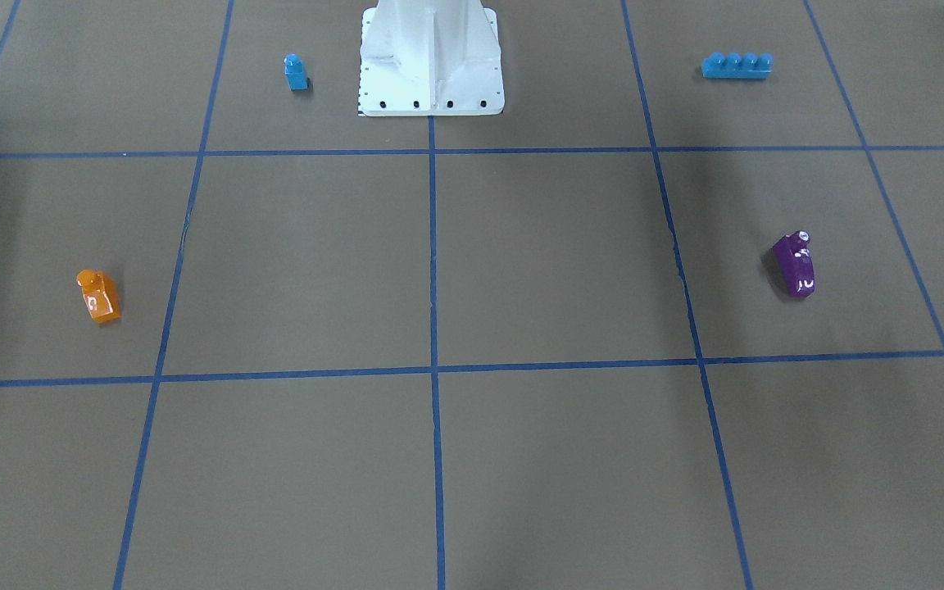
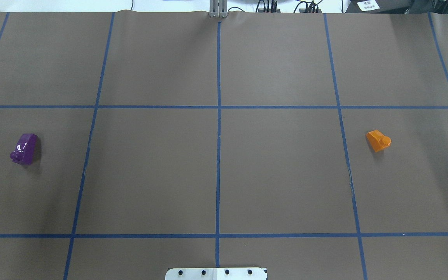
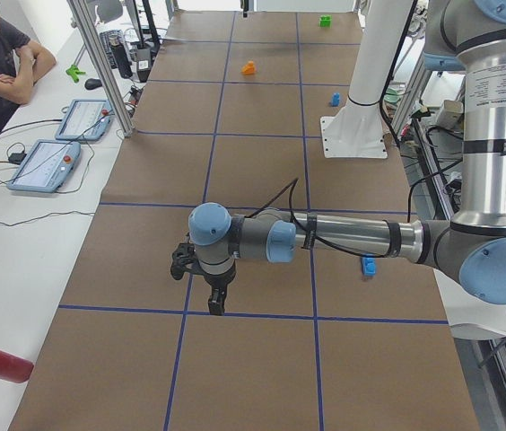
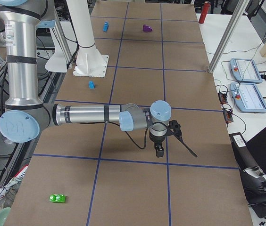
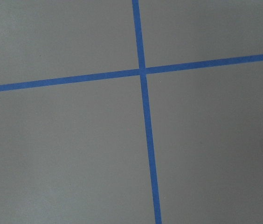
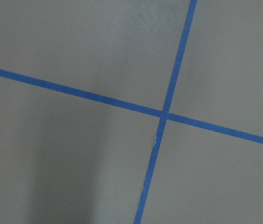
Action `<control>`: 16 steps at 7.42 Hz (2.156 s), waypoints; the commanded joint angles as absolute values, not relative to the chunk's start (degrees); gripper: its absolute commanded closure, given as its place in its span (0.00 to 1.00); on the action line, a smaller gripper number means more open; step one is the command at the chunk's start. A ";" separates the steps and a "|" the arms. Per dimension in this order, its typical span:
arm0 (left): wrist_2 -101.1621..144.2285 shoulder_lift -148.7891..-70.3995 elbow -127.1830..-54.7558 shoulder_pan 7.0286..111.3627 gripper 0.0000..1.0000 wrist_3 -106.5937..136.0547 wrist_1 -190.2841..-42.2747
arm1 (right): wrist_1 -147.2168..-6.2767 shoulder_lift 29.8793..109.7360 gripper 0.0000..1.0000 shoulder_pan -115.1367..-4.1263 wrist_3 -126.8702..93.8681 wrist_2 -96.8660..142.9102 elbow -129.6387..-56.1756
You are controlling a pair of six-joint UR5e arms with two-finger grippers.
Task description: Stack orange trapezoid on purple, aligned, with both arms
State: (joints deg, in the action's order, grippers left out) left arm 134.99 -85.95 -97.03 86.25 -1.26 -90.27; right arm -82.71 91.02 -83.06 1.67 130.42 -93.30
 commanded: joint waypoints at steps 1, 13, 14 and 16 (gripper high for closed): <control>139.82 -86.04 -96.94 83.26 0.00 2.69 -90.44 | -82.71 90.97 0.00 -82.97 1.67 134.00 -92.90; 126.04 -89.73 -95.02 52.57 0.02 40.34 -110.66 | -82.53 90.97 0.00 -80.60 1.85 137.64 -92.90; 126.04 -89.82 -94.66 52.56 0.22 40.34 -110.65 | -82.62 90.97 0.00 -80.60 1.76 137.64 -92.90; 126.21 -89.91 -94.48 52.47 0.78 40.43 -110.65 | -82.62 90.97 0.00 -80.51 1.76 137.64 -92.90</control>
